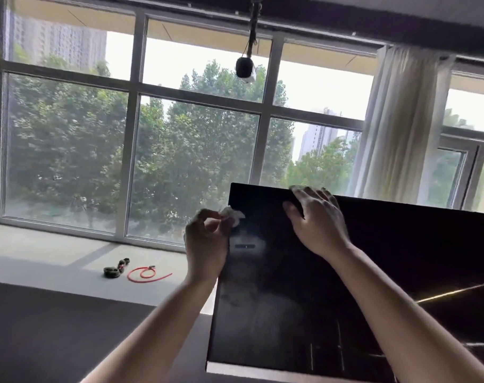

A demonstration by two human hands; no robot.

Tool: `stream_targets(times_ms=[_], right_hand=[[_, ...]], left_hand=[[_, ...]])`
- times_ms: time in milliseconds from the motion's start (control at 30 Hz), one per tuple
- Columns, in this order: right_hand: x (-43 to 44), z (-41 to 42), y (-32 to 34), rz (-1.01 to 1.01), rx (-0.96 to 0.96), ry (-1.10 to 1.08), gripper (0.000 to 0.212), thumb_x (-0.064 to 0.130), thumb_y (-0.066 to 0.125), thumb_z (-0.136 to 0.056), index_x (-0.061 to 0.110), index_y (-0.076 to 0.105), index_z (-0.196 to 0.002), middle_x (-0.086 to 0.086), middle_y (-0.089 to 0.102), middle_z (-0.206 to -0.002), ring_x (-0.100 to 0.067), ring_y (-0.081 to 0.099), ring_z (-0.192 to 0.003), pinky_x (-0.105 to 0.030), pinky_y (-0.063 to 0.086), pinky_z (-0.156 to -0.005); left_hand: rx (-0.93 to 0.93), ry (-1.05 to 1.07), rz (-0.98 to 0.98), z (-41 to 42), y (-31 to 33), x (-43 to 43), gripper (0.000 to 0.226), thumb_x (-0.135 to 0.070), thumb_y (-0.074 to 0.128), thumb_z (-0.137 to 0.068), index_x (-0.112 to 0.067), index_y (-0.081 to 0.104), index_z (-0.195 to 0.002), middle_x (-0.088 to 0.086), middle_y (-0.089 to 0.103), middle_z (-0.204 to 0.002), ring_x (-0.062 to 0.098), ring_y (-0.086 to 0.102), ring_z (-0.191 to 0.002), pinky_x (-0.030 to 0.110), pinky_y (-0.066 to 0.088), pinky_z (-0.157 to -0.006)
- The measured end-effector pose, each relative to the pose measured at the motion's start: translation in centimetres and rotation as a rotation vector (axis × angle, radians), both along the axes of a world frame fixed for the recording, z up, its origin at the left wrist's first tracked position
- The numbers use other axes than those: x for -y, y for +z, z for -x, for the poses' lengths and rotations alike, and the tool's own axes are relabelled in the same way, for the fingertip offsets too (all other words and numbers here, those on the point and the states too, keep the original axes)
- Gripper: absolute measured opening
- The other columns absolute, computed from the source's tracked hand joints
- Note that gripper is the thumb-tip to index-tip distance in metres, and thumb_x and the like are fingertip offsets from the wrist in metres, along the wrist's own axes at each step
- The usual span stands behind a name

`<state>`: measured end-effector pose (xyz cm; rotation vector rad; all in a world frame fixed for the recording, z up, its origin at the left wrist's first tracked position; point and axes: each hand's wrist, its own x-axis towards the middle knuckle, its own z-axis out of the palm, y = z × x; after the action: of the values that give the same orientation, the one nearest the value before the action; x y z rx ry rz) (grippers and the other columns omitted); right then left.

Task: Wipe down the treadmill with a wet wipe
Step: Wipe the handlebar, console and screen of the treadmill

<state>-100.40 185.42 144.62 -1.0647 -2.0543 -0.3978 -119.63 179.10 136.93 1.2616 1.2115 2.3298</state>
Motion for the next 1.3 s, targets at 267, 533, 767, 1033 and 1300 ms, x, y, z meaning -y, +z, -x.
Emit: stream_targets(times_ms=[267,533,767,1033,1300], right_hand=[[0.2,0.0,0.3,-0.006,0.018,-0.003,0.051,0.041,0.046,-0.106,0.017,0.047,-0.152,0.0,0.049,-0.154,-0.02,0.038,-0.146,-0.032,0.014,-0.122],[-0.1,-5.3,2.2,-0.005,0.053,-0.06,0.052,0.042,0.053,-0.103,0.018,0.048,-0.149,0.0,0.052,-0.15,-0.022,0.048,-0.138,-0.037,0.037,-0.113],[-1.6,-9.8,1.6,-0.026,-0.107,-0.217,0.036,0.04,0.053,-0.102,0.011,0.07,-0.117,-0.005,0.07,-0.12,-0.027,0.063,-0.114,-0.039,0.046,-0.099],[-2.0,-11.4,0.8,-0.072,-0.053,-0.129,0.036,0.024,0.055,-0.1,0.013,0.064,-0.134,-0.003,0.065,-0.134,-0.024,0.057,-0.126,-0.036,0.04,-0.107],[-2.7,-11.4,0.3,-0.15,-0.061,-0.093,0.03,0.019,0.056,-0.094,0.009,0.07,-0.119,-0.007,0.068,-0.124,-0.029,0.06,-0.118,-0.037,0.042,-0.102]], left_hand=[[-0.657,0.279,0.058,1.1,9.8,-2.9,0.009,-0.021,0.072,-0.089,-0.019,0.075,-0.081,-0.01,0.079,-0.088,0.005,0.075,-0.086,0.022,0.057,-0.079],[-0.997,0.52,0.024,3.7,8.8,-1.1,0.03,-0.048,0.058,-0.099,-0.023,0.071,-0.086,-0.001,0.079,-0.084,0.029,0.075,-0.081,0.036,0.056,-0.067],[-1.028,0.447,0.117,-2.0,10.6,-2.6,0.012,-0.03,0.072,-0.092,-0.019,0.076,-0.089,0.007,0.078,-0.086,0.033,0.074,-0.085,0.036,0.055,-0.07],[-1.05,0.443,0.113,-7.0,9.9,-3.5,0.009,-0.024,0.064,-0.094,-0.025,0.073,-0.094,0.001,0.079,-0.092,0.029,0.074,-0.09,0.034,0.054,-0.074],[-1.047,0.429,0.178,-12.1,10.8,-4.9,0.011,-0.029,0.072,-0.087,-0.022,0.065,-0.084,-0.004,0.077,-0.081,0.019,0.072,-0.078,0.031,0.054,-0.074]])
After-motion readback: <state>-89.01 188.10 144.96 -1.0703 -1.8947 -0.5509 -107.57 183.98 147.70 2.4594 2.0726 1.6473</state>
